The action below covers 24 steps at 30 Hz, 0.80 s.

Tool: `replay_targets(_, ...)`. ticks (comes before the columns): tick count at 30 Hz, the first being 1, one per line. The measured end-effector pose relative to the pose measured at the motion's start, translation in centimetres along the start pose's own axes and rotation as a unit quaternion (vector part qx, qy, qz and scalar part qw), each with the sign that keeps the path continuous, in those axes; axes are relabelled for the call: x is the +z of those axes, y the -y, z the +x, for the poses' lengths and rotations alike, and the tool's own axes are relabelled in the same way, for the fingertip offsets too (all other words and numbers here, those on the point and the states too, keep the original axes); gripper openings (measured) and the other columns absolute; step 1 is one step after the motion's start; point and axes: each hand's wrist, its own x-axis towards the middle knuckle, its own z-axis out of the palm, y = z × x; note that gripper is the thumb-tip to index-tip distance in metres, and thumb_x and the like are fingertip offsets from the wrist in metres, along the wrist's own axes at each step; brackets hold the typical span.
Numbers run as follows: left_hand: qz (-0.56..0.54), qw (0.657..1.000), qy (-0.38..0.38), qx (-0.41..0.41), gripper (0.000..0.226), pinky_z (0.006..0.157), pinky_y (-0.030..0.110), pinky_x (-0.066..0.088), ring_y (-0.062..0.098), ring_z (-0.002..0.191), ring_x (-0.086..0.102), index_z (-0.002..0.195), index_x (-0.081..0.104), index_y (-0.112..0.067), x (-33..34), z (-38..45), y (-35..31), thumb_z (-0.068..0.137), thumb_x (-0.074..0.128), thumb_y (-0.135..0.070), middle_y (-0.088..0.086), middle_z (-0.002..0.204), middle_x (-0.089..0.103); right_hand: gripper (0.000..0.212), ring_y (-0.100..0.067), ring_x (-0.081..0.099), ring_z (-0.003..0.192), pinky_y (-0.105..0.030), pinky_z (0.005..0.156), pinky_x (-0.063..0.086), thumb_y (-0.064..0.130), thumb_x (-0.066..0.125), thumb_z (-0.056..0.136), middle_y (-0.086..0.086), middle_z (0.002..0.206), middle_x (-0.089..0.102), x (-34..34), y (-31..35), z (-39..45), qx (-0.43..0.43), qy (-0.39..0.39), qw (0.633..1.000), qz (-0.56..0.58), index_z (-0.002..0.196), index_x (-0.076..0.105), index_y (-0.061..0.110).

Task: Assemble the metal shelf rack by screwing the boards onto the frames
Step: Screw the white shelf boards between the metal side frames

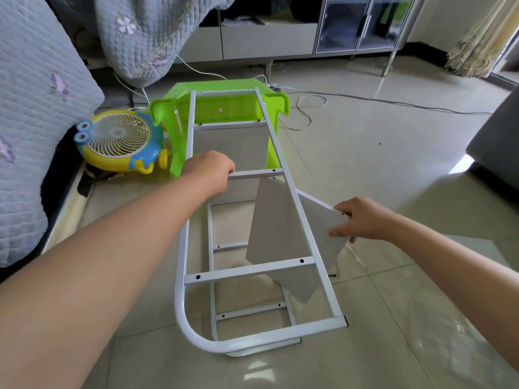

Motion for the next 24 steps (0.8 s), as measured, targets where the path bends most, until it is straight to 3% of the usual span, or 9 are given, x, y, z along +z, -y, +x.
replay_targets(2, 0.001, 1.0, 0.0, 0.006, 0.025, 0.068, 0.029, 0.036, 0.031, 0.099, 0.056, 0.097, 0.063, -0.022, 0.2, 0.1, 0.1, 0.089, 0.047, -0.004, 0.007, 0.107, 0.06, 0.007, -0.003, 0.055, 0.042, -0.01, 0.045, 0.047, 0.008, 0.066, 0.079, -0.004, 0.073, 0.059, 0.1, 0.2, 0.0, 0.014, -0.008, 1.0, 0.023, 0.079, 0.062, 0.013)
replay_targets(4, 0.007, 1.0, -0.004, 0.004, 0.025, 0.067, 0.029, 0.036, 0.031, 0.1, 0.056, 0.098, 0.063, -0.021, 0.3, 0.0, 0.4, 0.089, 0.047, -0.004, 0.008, 0.107, 0.06, 0.009, -0.017, 0.058, 0.056, -0.02, 0.052, 0.051, 0.009, 0.065, 0.081, -0.007, 0.076, 0.058, 0.4, 0.6, 0.1, 0.011, -0.034, 0.999, 0.016, 0.089, 0.063, 0.005)
replay_targets(7, 0.005, 1.0, -0.005, 0.002, 0.025, 0.067, 0.03, 0.037, 0.032, 0.099, 0.056, 0.098, 0.063, -0.021, 0.2, -0.1, 0.5, 0.089, 0.048, -0.003, 0.009, 0.106, 0.061, 0.014, -0.024, 0.053, 0.063, -0.033, 0.059, 0.048, 0.013, 0.066, 0.079, -0.007, 0.068, 0.051, 1.2, 0.7, 0.3, -0.011, -0.099, 0.995, -0.003, 0.078, 0.056, 0.004)
replay_targets(11, 0.014, 1.0, -0.006, 0.004, 0.023, 0.067, 0.03, 0.036, 0.032, 0.098, 0.056, 0.089, 0.06, -0.021, -0.1, -0.4, 0.2, 0.088, 0.047, -0.002, 0.009, 0.104, 0.06, 0.024, -0.021, 0.036, 0.061, -0.026, 0.05, 0.026, 0.015, 0.068, 0.08, -0.008, 0.063, 0.041, 1.1, 0.6, 1.6, -0.079, -0.126, 0.989, 0.003, 0.075, 0.051, -0.002)
replay_targets(15, 0.042, 0.999, -0.006, 0.006, 0.024, 0.067, 0.029, 0.035, 0.031, 0.101, 0.055, 0.097, 0.061, -0.019, -0.2, -0.8, -0.1, 0.088, 0.046, -0.002, 0.007, 0.107, 0.058, 0.026, -0.022, 0.033, 0.064, -0.015, 0.047, 0.029, 0.014, 0.068, 0.081, 0.001, 0.055, 0.035, 0.1, 1.1, 4.2, -0.152, -0.114, 0.982, -0.018, 0.071, 0.045, 0.007)
replay_targets(20, 0.067, 0.998, 0.003, -0.009, 0.02, 0.068, 0.03, 0.037, 0.032, 0.102, 0.055, 0.1, 0.059, -0.019, -0.2, -1.1, -0.1, 0.09, 0.046, -0.007, 0.009, 0.106, 0.059, 0.035, -0.022, 0.029, 0.064, -0.017, 0.047, 0.026, 0.016, 0.07, 0.079, 0.001, 0.054, 0.03, 0.5, 2.3, 7.3, -0.204, -0.101, 0.974, 0.0, 0.064, 0.039, 0.013)
replay_targets(24, 0.043, 0.999, 0.028, -0.001, 0.017, 0.075, 0.031, 0.042, 0.032, 0.103, 0.054, 0.101, 0.06, -0.021, -0.8, -0.9, 0.2, 0.092, 0.047, -0.015, 0.008, 0.109, 0.06, 0.024, -0.019, 0.032, 0.065, -0.013, 0.048, 0.029, 0.013, 0.071, 0.079, -0.009, 0.061, 0.038, 0.8, 2.9, 8.9, -0.241, -0.116, 0.963, 0.023, 0.074, 0.056, -0.005)
